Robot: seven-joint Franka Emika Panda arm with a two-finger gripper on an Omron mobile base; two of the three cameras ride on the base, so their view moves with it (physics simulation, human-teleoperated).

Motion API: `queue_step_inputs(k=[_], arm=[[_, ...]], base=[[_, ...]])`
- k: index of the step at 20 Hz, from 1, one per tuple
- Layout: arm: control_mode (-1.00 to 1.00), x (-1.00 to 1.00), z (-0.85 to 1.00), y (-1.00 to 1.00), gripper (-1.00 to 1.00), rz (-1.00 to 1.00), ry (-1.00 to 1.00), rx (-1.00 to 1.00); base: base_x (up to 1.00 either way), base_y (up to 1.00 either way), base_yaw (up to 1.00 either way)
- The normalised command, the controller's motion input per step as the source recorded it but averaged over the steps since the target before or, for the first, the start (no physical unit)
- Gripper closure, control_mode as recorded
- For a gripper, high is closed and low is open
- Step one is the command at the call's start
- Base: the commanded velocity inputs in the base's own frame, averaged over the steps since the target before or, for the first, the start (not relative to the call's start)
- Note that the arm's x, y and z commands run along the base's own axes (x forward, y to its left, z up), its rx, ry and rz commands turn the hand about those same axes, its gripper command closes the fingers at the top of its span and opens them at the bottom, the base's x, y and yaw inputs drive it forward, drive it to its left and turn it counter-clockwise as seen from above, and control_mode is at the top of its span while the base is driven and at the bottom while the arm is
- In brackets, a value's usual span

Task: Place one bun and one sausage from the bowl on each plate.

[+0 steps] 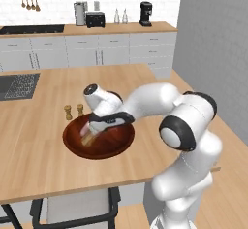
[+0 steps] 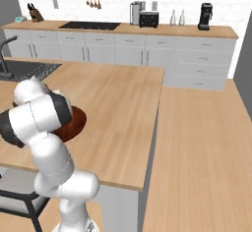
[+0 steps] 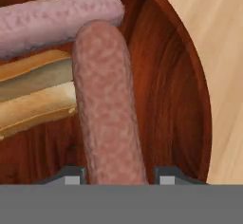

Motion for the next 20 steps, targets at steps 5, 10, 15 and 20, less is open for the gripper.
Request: queue_step_inputs(k=[5, 10, 15, 20], arm=[[-1.0, -1.0, 0.98, -0.27, 1.0, 0.0, -0.27, 0.21], [-1.0, -1.0, 0.64, -0.91, 1.0, -0.01, -0.19, 0.33], [1.0, -0.2, 0.08, -0.19, 1.0, -0.01, -0.03, 0.07], [1.0, 0.0, 0.0, 0.0, 1.0, 0.0, 0.0, 0.0]], base=[[0.0, 0.0, 0.0], [0.0, 0.0, 0.0], [-0.8, -0.63, -0.01], [-1.0, 0.43, 0.05]])
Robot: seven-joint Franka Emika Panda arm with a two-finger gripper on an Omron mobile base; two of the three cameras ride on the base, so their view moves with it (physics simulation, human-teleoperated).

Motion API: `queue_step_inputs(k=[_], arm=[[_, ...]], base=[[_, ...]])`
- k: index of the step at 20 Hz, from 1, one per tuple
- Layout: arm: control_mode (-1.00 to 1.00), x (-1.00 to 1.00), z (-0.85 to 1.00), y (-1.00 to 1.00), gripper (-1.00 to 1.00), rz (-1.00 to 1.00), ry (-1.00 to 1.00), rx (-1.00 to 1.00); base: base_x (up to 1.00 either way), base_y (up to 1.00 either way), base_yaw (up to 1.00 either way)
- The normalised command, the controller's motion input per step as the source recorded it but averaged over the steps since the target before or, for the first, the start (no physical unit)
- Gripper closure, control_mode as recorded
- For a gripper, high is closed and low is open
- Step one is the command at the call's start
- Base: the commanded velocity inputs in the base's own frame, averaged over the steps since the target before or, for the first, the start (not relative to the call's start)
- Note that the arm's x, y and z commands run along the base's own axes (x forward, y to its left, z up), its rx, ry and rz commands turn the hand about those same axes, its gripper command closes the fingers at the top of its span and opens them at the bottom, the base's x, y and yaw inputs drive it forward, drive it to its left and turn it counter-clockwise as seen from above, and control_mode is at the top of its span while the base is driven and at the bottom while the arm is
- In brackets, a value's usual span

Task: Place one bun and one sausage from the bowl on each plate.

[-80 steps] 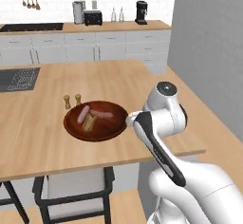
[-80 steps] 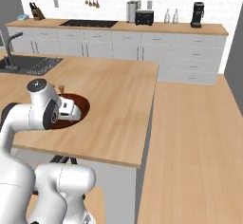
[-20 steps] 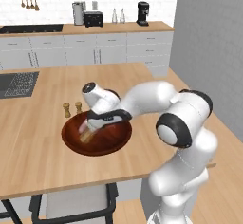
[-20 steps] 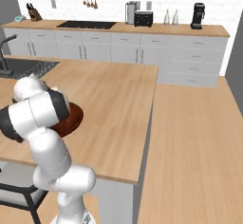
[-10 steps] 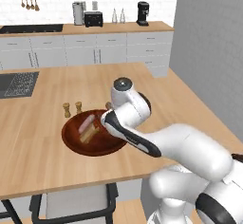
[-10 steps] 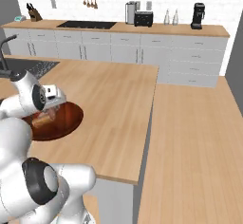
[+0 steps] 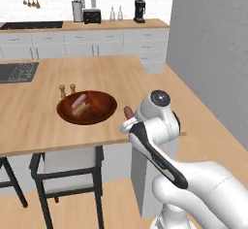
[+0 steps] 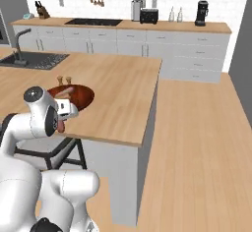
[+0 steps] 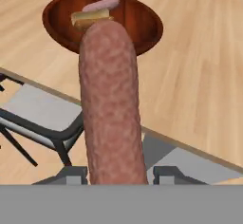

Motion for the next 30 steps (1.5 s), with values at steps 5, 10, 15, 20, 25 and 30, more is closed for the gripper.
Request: queue_step_inputs(k=[5, 10, 15, 20, 25, 30], arm=[[1.0, 0.0, 0.0, 0.0, 1.0, 0.0, 0.0, 0.0], [1.0, 0.0, 0.0, 0.0, 1.0, 0.0, 0.0, 0.0], [1.0, 0.0, 0.0, 0.0, 1.0, 0.0, 0.0, 0.0], [1.0, 0.0, 0.0, 0.0, 1.0, 0.0, 0.0, 0.0], [1.0, 0.0, 0.0, 0.0, 1.0, 0.0, 0.0, 0.0], [1.0, 0.0, 0.0, 0.0, 1.0, 0.0, 0.0, 0.0]], base=[[-0.76, 1.0, 0.0], [-0.31, 1.0, 0.0], [-0.15, 1.0, 0.0], [-0.16, 1.0, 0.0], [0.0, 1.0, -0.04], [0.12, 1.0, -0.13]])
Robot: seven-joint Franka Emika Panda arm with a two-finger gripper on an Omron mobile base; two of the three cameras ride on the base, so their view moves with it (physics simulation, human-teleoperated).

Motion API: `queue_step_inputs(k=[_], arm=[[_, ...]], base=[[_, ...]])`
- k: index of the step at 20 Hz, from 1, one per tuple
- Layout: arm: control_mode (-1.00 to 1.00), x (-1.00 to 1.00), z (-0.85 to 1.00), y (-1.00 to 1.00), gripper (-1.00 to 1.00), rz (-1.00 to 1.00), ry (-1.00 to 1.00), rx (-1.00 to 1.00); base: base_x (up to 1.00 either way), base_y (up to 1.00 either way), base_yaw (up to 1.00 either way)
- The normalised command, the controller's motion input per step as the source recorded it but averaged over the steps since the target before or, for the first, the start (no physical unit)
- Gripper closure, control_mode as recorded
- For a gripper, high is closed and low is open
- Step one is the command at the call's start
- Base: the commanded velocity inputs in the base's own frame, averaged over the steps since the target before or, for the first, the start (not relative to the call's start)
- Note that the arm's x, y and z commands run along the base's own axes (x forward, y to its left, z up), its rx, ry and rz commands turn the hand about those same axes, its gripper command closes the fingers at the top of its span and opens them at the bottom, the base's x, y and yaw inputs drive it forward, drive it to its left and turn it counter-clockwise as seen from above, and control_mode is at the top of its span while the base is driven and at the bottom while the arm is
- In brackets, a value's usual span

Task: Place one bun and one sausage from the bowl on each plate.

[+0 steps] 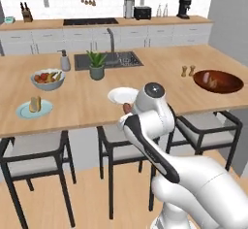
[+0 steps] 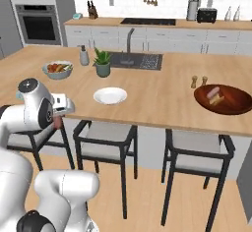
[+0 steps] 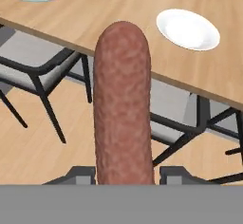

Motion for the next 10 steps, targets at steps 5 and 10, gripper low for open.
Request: queue_step_inputs(k=[5, 10], arm=[[1.0, 0.0, 0.0, 0.0, 1.0, 0.0, 0.0, 0.0], [1.0, 0.0, 0.0, 0.0, 1.0, 0.0, 0.0, 0.0]], base=[[0.41, 1.0, -0.2], [0.59, 0.49, -0.18]])
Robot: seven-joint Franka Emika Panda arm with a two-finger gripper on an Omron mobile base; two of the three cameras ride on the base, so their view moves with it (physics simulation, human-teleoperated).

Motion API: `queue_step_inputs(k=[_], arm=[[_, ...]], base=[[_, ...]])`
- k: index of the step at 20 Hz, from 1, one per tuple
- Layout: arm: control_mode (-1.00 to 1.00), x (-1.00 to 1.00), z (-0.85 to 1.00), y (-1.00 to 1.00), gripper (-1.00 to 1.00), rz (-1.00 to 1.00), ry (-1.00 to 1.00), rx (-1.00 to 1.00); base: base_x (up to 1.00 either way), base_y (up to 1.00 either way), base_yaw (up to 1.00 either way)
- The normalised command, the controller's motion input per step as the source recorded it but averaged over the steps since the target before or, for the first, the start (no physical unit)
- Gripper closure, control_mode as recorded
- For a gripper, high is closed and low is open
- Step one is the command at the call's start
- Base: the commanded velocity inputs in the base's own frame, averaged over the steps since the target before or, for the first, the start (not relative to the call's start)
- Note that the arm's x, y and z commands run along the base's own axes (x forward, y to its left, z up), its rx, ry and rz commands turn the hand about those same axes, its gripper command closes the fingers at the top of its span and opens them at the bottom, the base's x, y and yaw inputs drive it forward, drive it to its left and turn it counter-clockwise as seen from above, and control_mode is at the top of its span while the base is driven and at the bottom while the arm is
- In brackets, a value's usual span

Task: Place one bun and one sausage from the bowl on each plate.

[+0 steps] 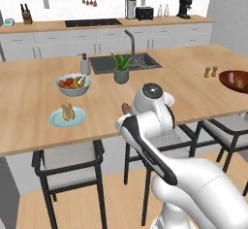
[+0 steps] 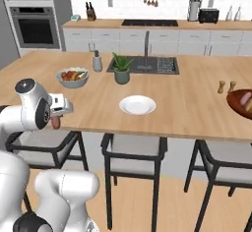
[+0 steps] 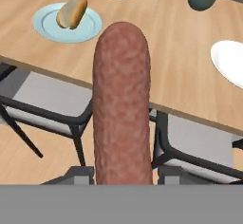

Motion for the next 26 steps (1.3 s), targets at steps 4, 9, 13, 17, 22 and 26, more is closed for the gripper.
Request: queue_step_inputs(k=[4, 9, 13, 17, 22, 26], arm=[[1.0, 0.0, 0.0, 0.0, 1.0, 0.0, 0.0, 0.0], [-1.0, 0.06, 0.0, 0.2, 1.0, -0.02, 0.0, 0.0], [-1.0, 0.57, 0.0, 1.0, 1.0, -0.14, 0.06, 0.0], [-1.0, 0.95, -0.07, 1.0, 1.0, -0.2, 0.28, 0.0], [-1.0, 0.8, -0.33, 1.0, 1.0, -0.22, 0.47, 0.02], [-1.0, 0.42, -0.28, 0.83, 1.0, -0.08, 0.41, -0.01]], base=[[0.92, 0.0, -0.09], [0.5, 0.53, -0.07], [0.0, 0.0, 0.0], [0.0, 0.0, 0.0], [0.0, 0.0, 0.0], [0.0, 0.0, 0.0]])
